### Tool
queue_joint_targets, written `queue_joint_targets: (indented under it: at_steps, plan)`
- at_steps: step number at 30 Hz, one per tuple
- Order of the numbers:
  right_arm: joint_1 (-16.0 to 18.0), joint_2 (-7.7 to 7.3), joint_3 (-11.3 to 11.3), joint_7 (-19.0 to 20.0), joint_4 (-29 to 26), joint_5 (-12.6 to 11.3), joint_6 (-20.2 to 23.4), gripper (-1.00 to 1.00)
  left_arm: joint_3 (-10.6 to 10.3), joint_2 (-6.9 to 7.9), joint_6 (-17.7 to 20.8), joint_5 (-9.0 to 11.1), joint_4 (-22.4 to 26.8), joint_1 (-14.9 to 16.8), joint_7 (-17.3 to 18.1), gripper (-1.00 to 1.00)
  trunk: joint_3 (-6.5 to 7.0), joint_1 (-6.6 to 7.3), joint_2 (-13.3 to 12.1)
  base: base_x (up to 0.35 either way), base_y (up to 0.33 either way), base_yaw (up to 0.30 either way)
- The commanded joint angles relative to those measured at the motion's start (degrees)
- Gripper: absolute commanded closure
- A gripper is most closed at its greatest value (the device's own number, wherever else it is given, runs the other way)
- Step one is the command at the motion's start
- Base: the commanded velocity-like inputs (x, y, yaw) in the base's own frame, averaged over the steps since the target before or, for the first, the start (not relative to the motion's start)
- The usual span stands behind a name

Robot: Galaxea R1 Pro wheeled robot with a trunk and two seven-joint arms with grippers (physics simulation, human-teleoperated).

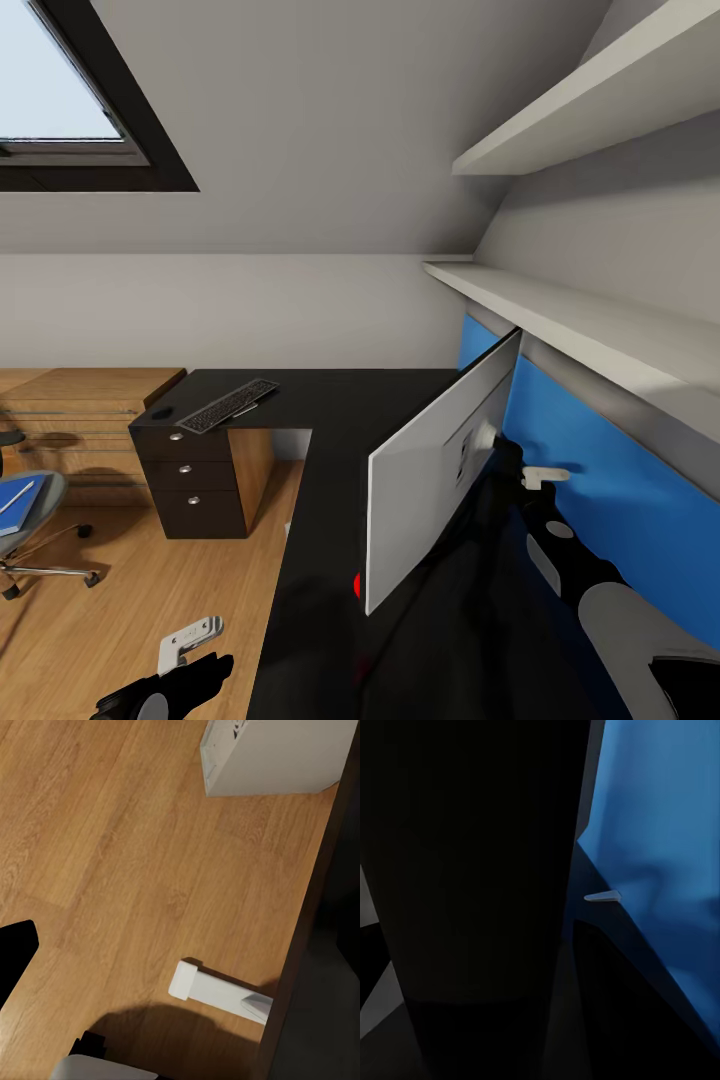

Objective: In the bedroom, organize the workspace by keeping the computer under the desk, ensuring the monitor is on the desk, placing the keyboard on the desk next to the monitor, placing the mouse on the desk next to the keyboard, moving the folder from the swivel chair onto the desk next to the mouse, stacking the notebook on top of the folder with the pen on top of the notebook, and positioning the swivel chair next to the desk.

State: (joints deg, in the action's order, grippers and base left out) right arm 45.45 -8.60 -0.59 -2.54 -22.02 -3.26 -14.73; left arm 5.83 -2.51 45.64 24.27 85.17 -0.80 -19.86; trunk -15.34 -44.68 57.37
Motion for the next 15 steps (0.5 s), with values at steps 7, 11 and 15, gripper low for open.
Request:
queue_joint_targets:
  at_steps: [7, 11, 15]
  plan:
    - [0.0, 0.06, 0.0, 0.1, 0.0, -0.5, -0.5, 1.0, 0.1, -0.04, 0.2, 0.6, 0.1, 0.0, -0.4, -1.0, -0.05, 0.0, 0.1, 0.0, 0.0, 0.0]
    - [0.0, 0.01, 0.0, 0.1, 0.0, -0.5, -0.4, 1.0, 0.1, -0.04, 0.2, 0.6, 0.1, 0.0, -0.4, -1.0, -0.05, 0.0, 0.1, 0.0, 0.0, 0.0]
    - [0.0, 0.0, 0.0, 0.0, 0.0, -0.5, -0.2, 1.0, 0.1, -0.04, 0.2, 0.6, 0.1, 0.0, -0.4, -1.0, -0.05, 0.0, 0.1, 0.0, 0.0, 0.0]
